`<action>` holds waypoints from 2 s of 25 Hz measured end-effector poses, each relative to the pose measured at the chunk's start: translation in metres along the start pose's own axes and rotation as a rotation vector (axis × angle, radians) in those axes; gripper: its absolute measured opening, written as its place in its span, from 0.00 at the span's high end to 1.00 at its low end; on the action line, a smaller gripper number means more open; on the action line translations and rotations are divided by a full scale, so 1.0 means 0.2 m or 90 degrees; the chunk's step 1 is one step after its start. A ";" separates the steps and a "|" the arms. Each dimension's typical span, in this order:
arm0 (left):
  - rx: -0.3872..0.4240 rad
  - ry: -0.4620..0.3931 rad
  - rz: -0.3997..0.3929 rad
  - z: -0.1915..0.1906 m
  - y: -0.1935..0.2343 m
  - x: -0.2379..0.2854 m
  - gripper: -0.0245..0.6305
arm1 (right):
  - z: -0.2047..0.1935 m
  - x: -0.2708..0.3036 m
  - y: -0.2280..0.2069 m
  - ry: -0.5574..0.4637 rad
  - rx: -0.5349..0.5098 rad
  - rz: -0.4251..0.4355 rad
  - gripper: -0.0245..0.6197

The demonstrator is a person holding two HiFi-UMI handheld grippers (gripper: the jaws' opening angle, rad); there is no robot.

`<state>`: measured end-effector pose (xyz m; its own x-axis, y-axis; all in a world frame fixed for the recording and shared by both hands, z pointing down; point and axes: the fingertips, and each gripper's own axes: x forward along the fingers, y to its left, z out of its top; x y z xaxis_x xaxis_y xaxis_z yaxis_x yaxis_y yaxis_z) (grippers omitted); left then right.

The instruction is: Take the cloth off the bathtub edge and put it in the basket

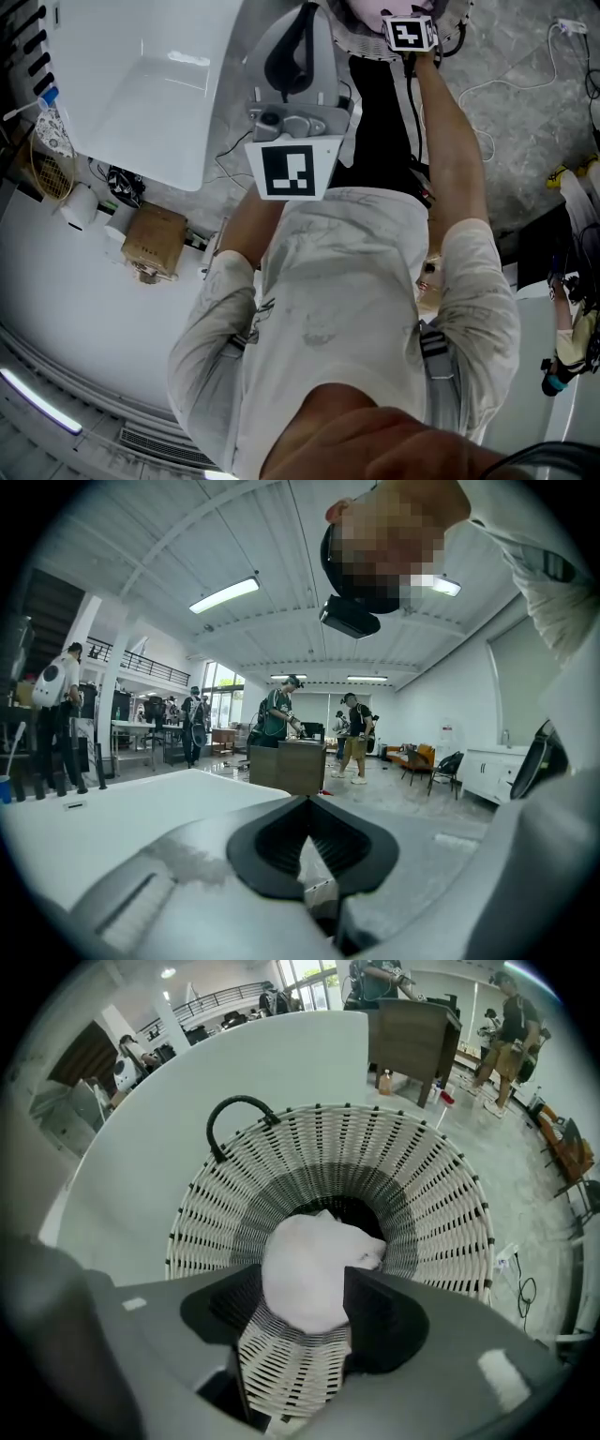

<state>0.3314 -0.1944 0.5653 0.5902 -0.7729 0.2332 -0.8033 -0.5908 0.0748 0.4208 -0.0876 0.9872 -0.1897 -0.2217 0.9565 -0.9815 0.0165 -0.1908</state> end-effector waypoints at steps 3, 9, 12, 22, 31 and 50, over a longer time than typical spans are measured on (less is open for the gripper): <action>0.000 -0.006 -0.001 0.02 0.00 -0.01 0.96 | -0.02 -0.03 -0.01 0.001 -0.005 -0.003 0.52; -0.006 -0.012 0.016 0.09 0.05 -0.11 0.96 | -0.05 -0.15 0.02 -0.004 -0.009 -0.007 0.52; -0.009 -0.027 0.030 0.14 0.08 -0.16 0.96 | -0.03 -0.21 0.04 -0.009 -0.024 -0.010 0.52; -0.011 -0.062 0.085 0.32 0.24 -0.44 0.96 | 0.12 -0.53 0.29 -0.074 -0.075 0.005 0.52; -0.002 -0.093 0.183 0.47 0.54 -0.87 0.96 | 0.42 -0.93 0.76 -0.204 -0.182 0.049 0.52; -0.002 -0.189 0.544 0.62 1.26 -2.15 0.96 | 0.87 -1.84 2.17 -0.488 -0.506 0.218 0.52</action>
<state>-0.1138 -0.0399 0.3632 -0.2116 -0.9761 -0.0490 -0.9772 0.2121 -0.0059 0.0694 -0.1687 0.5136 -0.6506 -0.6153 0.4451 -0.6725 0.7391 0.0386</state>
